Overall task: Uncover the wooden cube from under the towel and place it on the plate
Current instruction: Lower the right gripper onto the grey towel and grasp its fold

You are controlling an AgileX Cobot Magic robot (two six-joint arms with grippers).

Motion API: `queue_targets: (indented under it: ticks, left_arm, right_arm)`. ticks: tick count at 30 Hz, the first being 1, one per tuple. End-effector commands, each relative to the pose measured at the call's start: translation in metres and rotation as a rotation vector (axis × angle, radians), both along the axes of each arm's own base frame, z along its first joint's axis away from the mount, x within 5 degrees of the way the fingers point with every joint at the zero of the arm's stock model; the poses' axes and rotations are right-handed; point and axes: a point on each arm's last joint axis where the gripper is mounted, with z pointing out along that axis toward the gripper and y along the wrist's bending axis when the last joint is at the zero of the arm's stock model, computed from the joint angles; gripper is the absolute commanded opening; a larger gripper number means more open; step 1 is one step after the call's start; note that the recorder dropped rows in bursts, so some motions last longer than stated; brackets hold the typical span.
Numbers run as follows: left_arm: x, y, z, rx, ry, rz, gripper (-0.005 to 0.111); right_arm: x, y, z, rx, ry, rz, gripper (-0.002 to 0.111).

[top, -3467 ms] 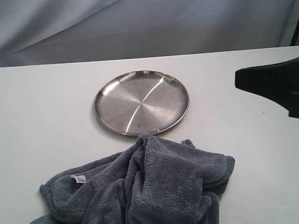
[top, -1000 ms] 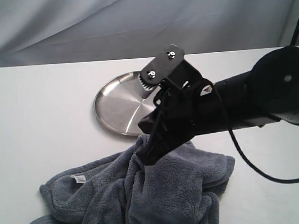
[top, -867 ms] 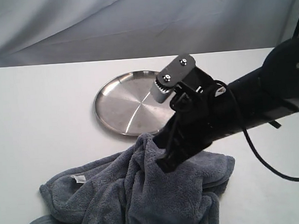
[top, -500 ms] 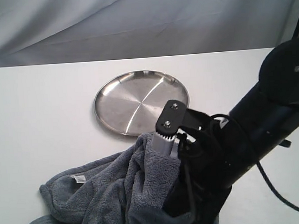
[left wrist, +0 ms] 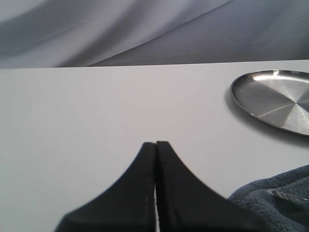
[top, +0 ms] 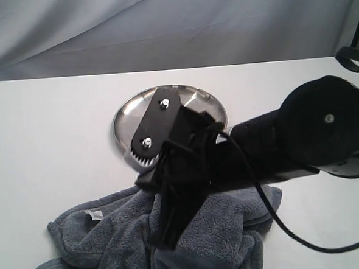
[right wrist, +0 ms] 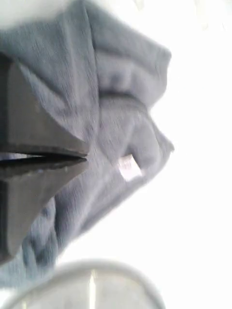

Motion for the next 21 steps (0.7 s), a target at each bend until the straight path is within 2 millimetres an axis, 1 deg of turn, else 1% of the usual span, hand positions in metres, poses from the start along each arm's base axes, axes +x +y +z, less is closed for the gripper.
queue_targets:
  ticks: [1, 3, 6, 11, 12, 17, 19, 21]
  left_arm:
    - [0.0, 0.0, 0.003, -0.005, -0.018, 0.004, 0.0]
    - [0.0, 0.0, 0.003, -0.005, -0.018, 0.004, 0.0]
    - [0.0, 0.0, 0.003, -0.005, -0.018, 0.004, 0.0]
    - [0.0, 0.0, 0.003, -0.005, -0.018, 0.004, 0.0]
    - [0.0, 0.0, 0.003, -0.005, -0.018, 0.004, 0.0]
    - [0.0, 0.0, 0.003, -0.005, -0.018, 0.004, 0.0]
    - [0.0, 0.0, 0.003, -0.005, -0.018, 0.004, 0.0]
    - [0.0, 0.0, 0.003, -0.005, -0.018, 0.004, 0.0]
  right_arm:
    - [0.027, -0.013, 0.009, 0.041, -0.127, -0.173, 0.0]
    - [0.03, -0.019, 0.007, 0.041, -0.087, -0.193, 0.0]
    - [0.027, -0.026, 0.003, 0.0, 0.003, -0.135, 0.0]
    - [0.006, -0.03, -0.007, -0.132, 0.152, 0.064, 0.0]
    - [-0.002, -0.032, -0.01, -0.165, 0.225, 0.126, 0.0]
    - [-0.021, -0.041, -0.015, -0.284, 0.362, 0.282, 0.0]
    - [-0.024, -0.043, -0.016, -0.307, 0.389, 0.296, 0.0]
    - [-0.024, -0.043, -0.016, -0.307, 0.423, 0.257, 0.0]
